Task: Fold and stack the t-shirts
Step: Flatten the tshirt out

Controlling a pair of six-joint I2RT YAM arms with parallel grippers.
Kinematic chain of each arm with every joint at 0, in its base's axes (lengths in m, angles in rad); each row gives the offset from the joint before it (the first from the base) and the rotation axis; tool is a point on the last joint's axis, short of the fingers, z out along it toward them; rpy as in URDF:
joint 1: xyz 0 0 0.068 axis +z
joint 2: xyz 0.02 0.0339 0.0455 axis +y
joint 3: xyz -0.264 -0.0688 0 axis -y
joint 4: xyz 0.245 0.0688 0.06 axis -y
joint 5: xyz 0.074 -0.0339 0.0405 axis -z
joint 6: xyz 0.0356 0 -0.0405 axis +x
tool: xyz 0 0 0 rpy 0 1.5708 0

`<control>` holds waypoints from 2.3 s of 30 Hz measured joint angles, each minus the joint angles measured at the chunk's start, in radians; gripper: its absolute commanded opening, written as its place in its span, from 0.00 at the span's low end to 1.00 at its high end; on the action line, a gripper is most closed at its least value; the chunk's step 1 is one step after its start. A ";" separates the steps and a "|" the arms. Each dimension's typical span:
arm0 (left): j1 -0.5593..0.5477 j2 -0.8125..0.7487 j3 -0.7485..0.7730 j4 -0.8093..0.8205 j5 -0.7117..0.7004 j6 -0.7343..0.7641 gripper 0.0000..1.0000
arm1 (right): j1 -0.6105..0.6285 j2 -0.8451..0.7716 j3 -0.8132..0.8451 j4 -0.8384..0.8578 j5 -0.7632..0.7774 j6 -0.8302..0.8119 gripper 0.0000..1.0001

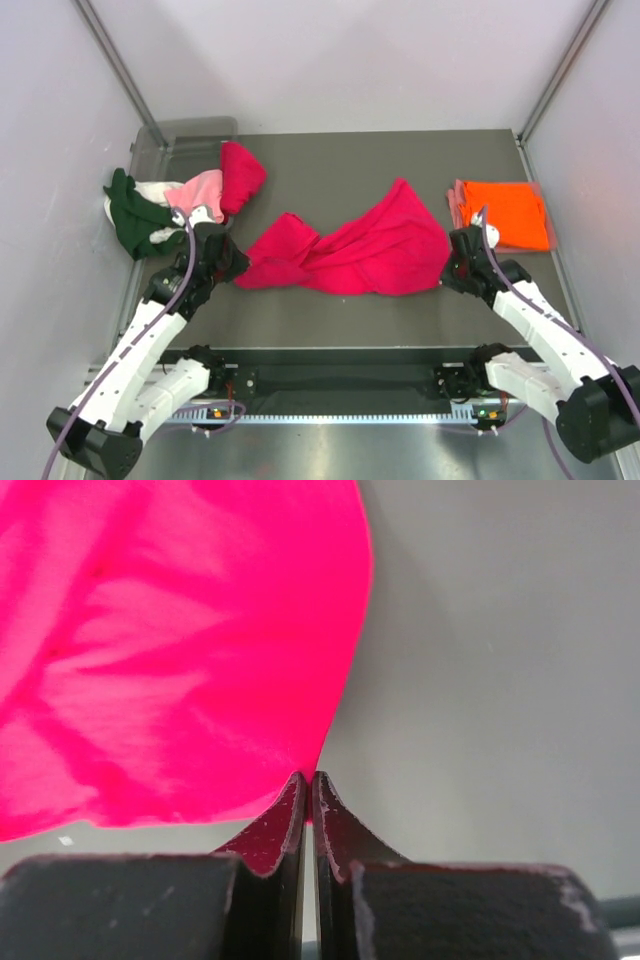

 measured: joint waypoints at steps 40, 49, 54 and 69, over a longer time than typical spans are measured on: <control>0.519 -0.013 1.240 0.040 0.208 0.096 0.00 | -0.208 -0.208 1.064 -0.109 -0.584 -0.228 0.00; 0.518 0.038 1.344 0.075 0.178 0.097 0.00 | -0.208 -0.288 1.118 -0.121 -0.491 -0.254 0.00; 0.517 0.209 1.069 0.213 0.291 0.065 0.00 | -0.208 -0.140 0.995 -0.125 -0.384 -0.281 0.00; 0.517 0.999 1.550 0.263 0.546 -0.136 0.00 | -0.431 0.600 1.369 -0.099 -0.554 -0.192 0.00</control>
